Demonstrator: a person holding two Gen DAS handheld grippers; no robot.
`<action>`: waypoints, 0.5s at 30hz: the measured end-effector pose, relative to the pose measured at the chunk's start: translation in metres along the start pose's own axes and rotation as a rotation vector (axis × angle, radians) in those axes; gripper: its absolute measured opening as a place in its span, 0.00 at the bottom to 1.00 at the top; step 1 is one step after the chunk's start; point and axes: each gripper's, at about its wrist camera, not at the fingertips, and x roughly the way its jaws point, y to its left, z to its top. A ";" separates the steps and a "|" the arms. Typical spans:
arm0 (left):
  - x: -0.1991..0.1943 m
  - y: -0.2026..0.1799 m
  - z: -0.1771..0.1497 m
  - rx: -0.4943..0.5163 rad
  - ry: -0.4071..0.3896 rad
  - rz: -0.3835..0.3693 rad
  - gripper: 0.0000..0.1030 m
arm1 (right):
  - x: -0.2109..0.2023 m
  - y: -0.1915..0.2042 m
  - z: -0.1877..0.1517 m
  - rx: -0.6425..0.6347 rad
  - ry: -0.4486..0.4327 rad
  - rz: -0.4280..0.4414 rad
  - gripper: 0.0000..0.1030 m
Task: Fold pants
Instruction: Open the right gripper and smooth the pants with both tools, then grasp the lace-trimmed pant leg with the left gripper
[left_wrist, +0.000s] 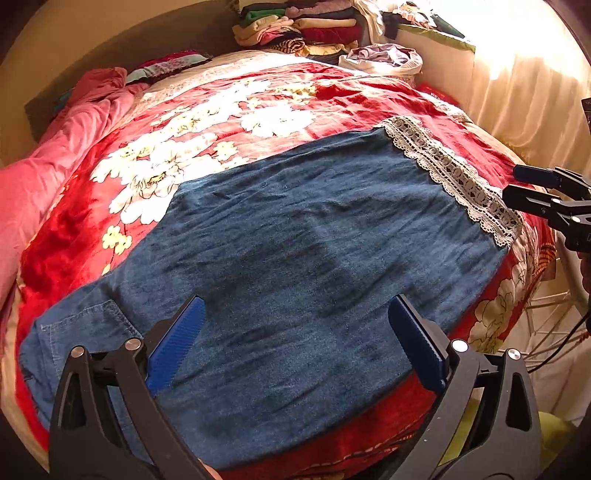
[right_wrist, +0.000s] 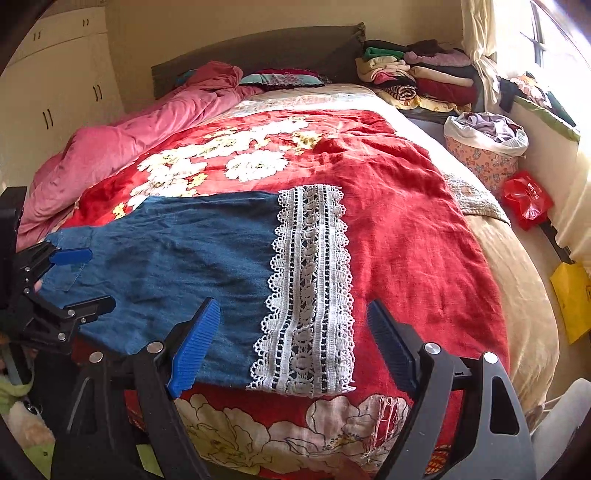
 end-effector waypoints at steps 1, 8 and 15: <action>0.001 -0.001 0.003 0.004 0.000 0.000 0.91 | 0.000 -0.001 -0.001 0.006 0.003 0.003 0.79; 0.015 -0.007 0.048 0.049 -0.004 -0.027 0.91 | 0.003 -0.012 -0.011 0.047 0.021 0.017 0.79; 0.053 -0.020 0.101 0.108 0.021 -0.082 0.91 | 0.018 -0.020 -0.023 0.117 0.071 0.072 0.79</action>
